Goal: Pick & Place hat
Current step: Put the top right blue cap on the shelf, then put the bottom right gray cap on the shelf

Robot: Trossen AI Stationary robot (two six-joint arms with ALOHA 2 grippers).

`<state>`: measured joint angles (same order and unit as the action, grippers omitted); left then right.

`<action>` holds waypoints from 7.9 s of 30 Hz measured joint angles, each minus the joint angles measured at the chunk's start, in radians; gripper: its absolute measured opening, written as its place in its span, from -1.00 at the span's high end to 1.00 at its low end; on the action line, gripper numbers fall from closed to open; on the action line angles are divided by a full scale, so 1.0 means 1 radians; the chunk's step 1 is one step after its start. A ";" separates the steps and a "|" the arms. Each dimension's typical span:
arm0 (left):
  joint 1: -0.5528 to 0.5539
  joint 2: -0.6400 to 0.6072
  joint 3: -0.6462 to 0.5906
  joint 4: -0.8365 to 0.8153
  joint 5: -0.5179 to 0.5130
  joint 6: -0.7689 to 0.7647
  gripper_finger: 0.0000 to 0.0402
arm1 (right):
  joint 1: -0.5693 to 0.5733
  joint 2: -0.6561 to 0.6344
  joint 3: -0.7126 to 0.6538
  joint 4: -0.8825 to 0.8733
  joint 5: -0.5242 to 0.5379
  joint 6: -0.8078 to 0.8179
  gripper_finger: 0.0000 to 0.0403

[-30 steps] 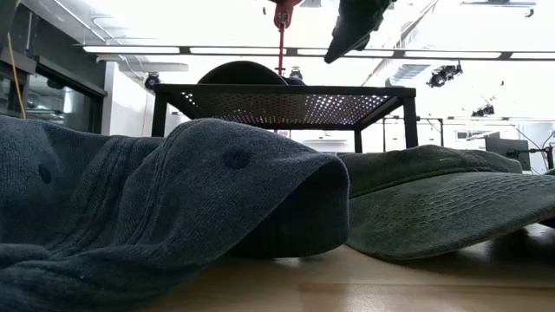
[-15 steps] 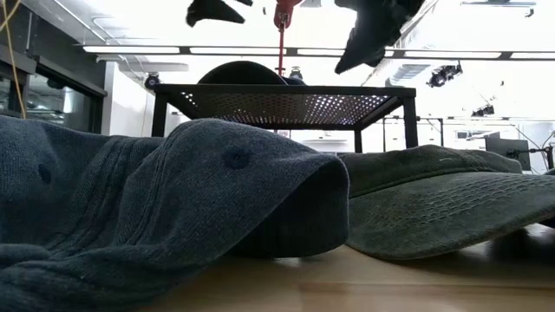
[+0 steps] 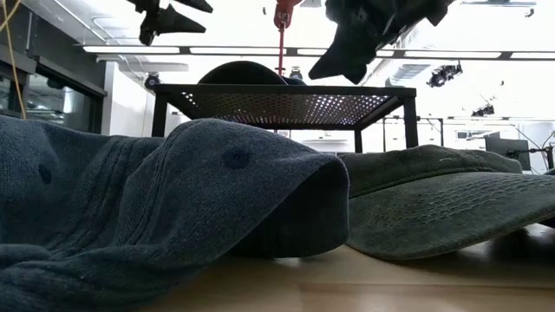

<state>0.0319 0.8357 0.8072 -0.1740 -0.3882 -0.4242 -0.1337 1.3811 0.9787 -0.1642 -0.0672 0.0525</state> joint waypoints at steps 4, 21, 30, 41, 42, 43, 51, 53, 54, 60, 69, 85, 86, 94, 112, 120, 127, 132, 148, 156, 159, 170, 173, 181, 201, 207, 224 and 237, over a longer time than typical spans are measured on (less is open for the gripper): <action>0.000 -0.002 -0.002 -0.009 -0.035 0.007 -0.01 | -0.023 0.024 0.001 0.040 -0.022 0.003 1.00; 0.000 -0.006 -0.002 -0.010 -0.194 0.011 -0.01 | -0.049 0.095 0.000 0.104 -0.026 0.027 1.00; 0.000 -0.005 -0.002 -0.010 -0.232 0.000 -0.01 | -0.049 0.150 0.002 0.156 -0.044 0.045 1.00; 0.000 -0.005 -0.002 -0.011 -0.232 0.000 -0.01 | -0.048 0.162 0.002 0.196 -0.056 0.053 1.00; 0.000 -0.005 -0.002 -0.011 -0.232 -0.001 -0.01 | -0.048 0.162 0.002 0.198 -0.057 0.053 1.00; 0.000 -0.005 -0.002 -0.011 -0.232 -0.001 -0.01 | -0.048 0.162 0.002 0.200 -0.058 0.053 1.00; 0.000 -0.005 -0.002 -0.011 -0.232 0.000 -0.01 | -0.048 0.164 0.000 0.245 -0.073 0.063 1.00; 0.000 -0.005 -0.002 -0.011 -0.232 0.000 -0.01 | -0.048 0.164 0.000 0.244 -0.073 0.063 1.00; 0.000 -0.005 -0.002 -0.011 -0.231 -0.001 -0.01 | -0.048 0.164 0.000 0.246 -0.073 0.063 1.00; 0.001 -0.005 -0.002 -0.011 -0.231 -0.001 -0.01 | -0.048 0.162 0.000 0.250 -0.069 0.079 1.00; 0.000 -0.005 -0.001 -0.013 -0.229 -0.001 -0.01 | -0.056 0.119 0.000 0.186 -0.045 0.079 1.00; 0.000 -0.005 -0.001 -0.016 -0.229 0.001 -0.01 | -0.090 0.131 0.208 -0.197 0.009 -0.109 1.00; 0.000 -0.005 -0.001 -0.016 -0.229 0.001 -0.01 | -0.096 0.137 0.208 -0.191 0.009 -0.111 1.00; 0.000 -0.005 -0.001 -0.016 -0.229 0.004 -0.01 | -0.123 0.208 0.207 -0.164 -0.015 -0.113 1.00; 0.001 -0.005 -0.001 -0.015 -0.224 0.004 -0.01 | -0.128 0.197 0.205 -0.102 -0.052 -0.024 1.00; 0.001 -0.005 -0.001 -0.007 -0.223 0.000 -0.01 | -0.123 0.049 0.205 -0.248 -0.029 0.065 1.00; 0.000 -0.005 -0.001 -0.007 -0.224 -0.023 -0.01 | -0.070 -0.095 0.205 -0.486 0.077 0.114 1.00; 0.000 -0.005 -0.001 0.000 -0.224 -0.029 -0.01 | -0.020 -0.179 0.205 -0.649 0.077 0.208 1.00; 0.000 -0.005 -0.001 0.000 -0.212 -0.041 -0.01 | 0.120 -0.225 0.201 -0.967 0.084 0.318 0.88; 0.001 -0.005 -0.001 -0.016 -0.201 -0.017 -0.01 | 0.165 -0.225 0.201 -1.056 0.139 0.562 0.56; 0.001 -0.005 -0.001 -0.015 -0.179 0.010 -0.01 | 0.195 -0.225 0.201 -1.059 0.127 0.663 0.42; 0.001 -0.026 -0.001 -0.006 0.009 0.111 -0.01 | 0.328 -0.208 0.201 -1.091 0.144 1.040 0.09; 0.001 -0.029 -0.001 -0.013 0.090 0.136 -0.01 | 0.376 -0.185 0.201 -1.099 0.149 1.113 0.08; 0.000 -0.029 -0.001 -0.069 0.149 0.132 -0.01 | 0.511 -0.107 0.201 -1.104 0.164 1.350 0.08; 0.000 -0.029 -0.001 -0.045 0.163 0.082 -0.01 | 0.839 0.197 0.201 -0.990 -0.060 1.913 0.08; 0.000 -0.029 -0.001 -0.046 0.175 0.086 -0.01 | 0.828 0.224 0.201 -0.826 -0.091 2.046 0.08; 0.000 -0.028 -0.001 -0.093 0.246 0.131 -0.01 | 0.748 0.322 0.203 -0.649 -0.197 2.218 0.08; 0.000 -0.028 -0.001 -0.092 0.252 0.143 -0.01 | 0.736 0.326 0.205 -0.649 -0.291 2.248 0.08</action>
<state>0.0322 0.8074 0.8062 -0.2661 -0.1365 -0.2814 0.6026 1.7069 1.1839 -0.8131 -0.3584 2.3001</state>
